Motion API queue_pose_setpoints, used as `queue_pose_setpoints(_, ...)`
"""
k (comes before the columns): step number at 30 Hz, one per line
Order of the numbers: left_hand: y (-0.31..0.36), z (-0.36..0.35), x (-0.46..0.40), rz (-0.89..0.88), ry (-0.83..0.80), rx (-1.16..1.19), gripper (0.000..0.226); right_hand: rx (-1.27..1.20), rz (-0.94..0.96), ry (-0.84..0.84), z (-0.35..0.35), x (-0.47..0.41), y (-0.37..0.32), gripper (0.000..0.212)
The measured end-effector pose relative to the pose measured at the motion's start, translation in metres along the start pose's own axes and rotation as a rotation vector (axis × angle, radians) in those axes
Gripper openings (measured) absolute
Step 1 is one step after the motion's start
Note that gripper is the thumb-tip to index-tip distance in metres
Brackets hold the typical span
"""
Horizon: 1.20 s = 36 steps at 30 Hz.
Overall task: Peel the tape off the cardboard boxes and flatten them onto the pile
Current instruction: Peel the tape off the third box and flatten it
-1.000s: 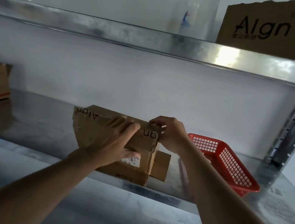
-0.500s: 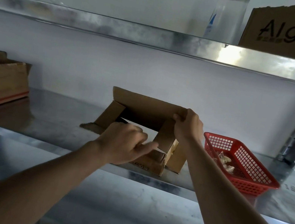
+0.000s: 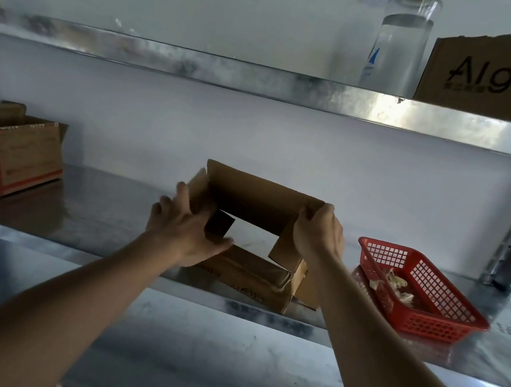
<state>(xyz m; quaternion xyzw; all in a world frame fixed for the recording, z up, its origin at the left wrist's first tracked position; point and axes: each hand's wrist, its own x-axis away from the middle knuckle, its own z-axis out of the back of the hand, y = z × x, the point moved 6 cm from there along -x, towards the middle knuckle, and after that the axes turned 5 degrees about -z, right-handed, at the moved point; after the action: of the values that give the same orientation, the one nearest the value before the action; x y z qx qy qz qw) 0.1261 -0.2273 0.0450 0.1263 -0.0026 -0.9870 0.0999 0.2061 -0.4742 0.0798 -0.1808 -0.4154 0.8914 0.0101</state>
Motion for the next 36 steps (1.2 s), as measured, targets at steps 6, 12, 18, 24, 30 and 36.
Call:
queue_pose_setpoints(6,-0.030,-0.020,-0.015,-0.021,0.007,0.371,0.101,-0.069,-0.067,-0.021,0.003,-0.008,0.013,0.041)
queue_pose_setpoints(12,-0.033,-0.035,-0.014,-0.282,0.005,0.518,0.094,-0.037,-0.114,-0.030,-0.004,-0.013,0.023,0.077)
queue_pose_setpoints(18,-0.050,0.003,-0.012,-0.217,0.641,0.548,0.059,-0.278,-0.155,-0.035,0.002,-0.024,0.017,0.038)
queue_pose_setpoints(24,-0.056,0.022,-0.018,-0.059,0.662,0.877,0.040,-0.495,-0.209,0.016,0.016,-0.035,0.026,0.062)
queue_pose_setpoints(30,-0.059,0.016,-0.035,0.132,0.679,1.101,0.063,-0.663,0.037,-0.196,0.006,-0.025,0.032,0.056)
queue_pose_setpoints(36,-0.060,0.014,-0.038,0.323,0.738,1.026,0.074,-0.499,0.048,-0.160,0.005,-0.030,0.063,0.102)
